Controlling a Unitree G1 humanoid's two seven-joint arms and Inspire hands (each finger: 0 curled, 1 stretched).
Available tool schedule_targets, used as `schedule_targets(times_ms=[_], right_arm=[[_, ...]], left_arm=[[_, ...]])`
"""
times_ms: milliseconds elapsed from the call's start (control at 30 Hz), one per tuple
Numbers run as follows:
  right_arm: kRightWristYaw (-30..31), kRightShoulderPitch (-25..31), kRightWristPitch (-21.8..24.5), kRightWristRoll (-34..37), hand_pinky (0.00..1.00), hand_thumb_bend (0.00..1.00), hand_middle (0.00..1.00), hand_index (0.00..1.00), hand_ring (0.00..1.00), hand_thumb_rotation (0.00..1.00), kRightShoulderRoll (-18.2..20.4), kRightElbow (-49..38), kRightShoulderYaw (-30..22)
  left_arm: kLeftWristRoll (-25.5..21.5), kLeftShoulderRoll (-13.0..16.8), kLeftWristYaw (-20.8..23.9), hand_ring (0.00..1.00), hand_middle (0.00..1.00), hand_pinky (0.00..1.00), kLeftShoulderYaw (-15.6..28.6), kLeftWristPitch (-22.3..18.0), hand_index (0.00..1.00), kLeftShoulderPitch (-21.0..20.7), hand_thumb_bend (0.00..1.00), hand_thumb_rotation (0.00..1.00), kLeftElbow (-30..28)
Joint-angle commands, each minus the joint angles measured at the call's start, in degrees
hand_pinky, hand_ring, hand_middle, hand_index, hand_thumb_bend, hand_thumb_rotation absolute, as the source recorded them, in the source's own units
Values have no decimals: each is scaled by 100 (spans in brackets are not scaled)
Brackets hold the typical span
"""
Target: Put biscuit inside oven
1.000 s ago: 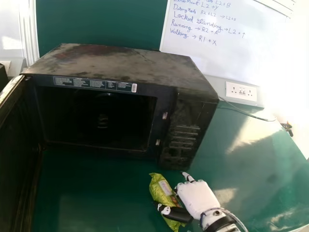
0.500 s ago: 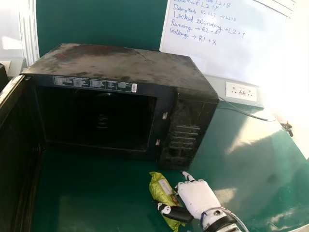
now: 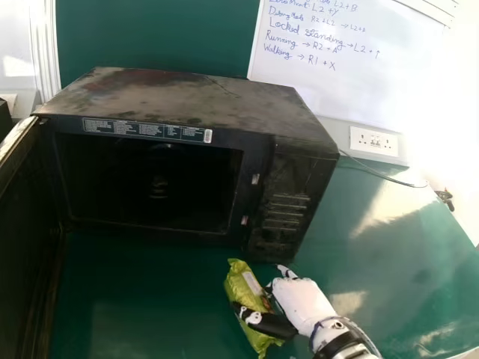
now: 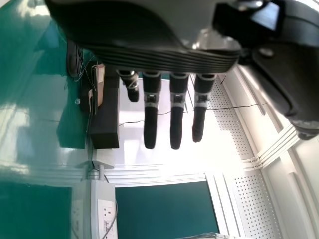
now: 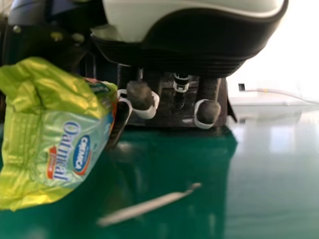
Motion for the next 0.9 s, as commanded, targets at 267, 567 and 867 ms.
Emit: schedule_targets(times_ms=[267, 567, 867], right_arm=[[10, -156, 2, 1140, 0, 79, 0, 0, 0, 0, 160, -118, -204], [410, -228, 585, 2329, 0, 80, 0, 0, 0, 0, 394, -349, -336], [422, -311, 1008, 2606, 0, 80, 0, 0, 0, 0, 591, -683, -126]], left_arm=[[-11, -2, -1, 61, 68, 51, 16, -16, 74, 45, 85, 69, 4], [-26, -5, 33, 59, 66, 48, 8, 43, 73, 60, 89, 68, -42], [15, 9, 45, 62, 68, 51, 4, 48, 72, 42, 87, 66, -24]])
